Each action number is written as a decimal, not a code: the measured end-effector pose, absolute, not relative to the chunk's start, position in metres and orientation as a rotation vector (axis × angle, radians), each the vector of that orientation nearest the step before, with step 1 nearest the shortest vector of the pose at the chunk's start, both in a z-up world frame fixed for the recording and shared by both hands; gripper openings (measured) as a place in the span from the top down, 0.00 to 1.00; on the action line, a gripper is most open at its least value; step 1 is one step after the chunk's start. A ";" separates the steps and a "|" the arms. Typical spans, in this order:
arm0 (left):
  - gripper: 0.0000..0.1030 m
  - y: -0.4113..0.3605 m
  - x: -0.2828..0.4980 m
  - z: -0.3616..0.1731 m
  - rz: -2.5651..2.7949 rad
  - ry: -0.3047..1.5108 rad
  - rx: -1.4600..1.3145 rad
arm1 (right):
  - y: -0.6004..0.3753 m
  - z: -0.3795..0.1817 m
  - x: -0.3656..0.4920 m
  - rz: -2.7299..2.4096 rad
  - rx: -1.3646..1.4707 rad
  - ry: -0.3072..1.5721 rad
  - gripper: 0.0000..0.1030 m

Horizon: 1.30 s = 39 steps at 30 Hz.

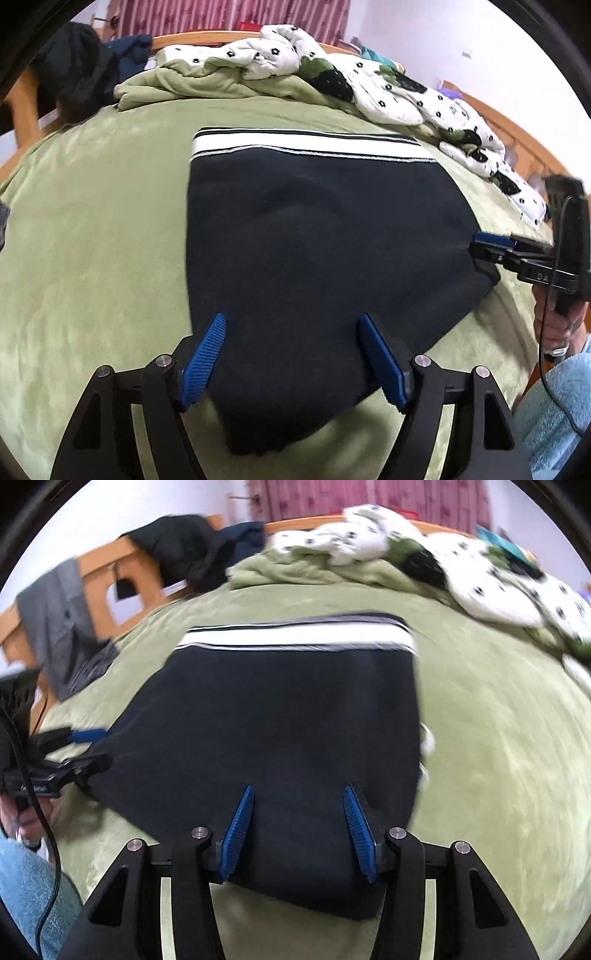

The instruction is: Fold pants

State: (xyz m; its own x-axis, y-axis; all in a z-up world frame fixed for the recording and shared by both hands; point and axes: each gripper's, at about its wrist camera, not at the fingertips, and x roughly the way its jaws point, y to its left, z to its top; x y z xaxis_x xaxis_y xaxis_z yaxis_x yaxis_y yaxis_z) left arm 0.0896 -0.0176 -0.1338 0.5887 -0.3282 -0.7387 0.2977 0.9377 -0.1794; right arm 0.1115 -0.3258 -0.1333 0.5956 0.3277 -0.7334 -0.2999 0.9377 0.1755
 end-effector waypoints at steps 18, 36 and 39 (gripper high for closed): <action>0.32 0.024 0.042 -0.123 -0.239 0.977 -0.105 | -0.359 -0.088 0.068 0.116 0.089 0.929 0.52; 0.30 -0.057 -0.055 0.005 -0.221 0.786 -0.035 | -0.291 0.015 -0.058 0.027 0.025 0.723 0.09; 0.30 -0.054 -0.064 0.009 -0.177 0.765 0.011 | -0.288 0.021 -0.072 0.043 0.014 0.696 0.07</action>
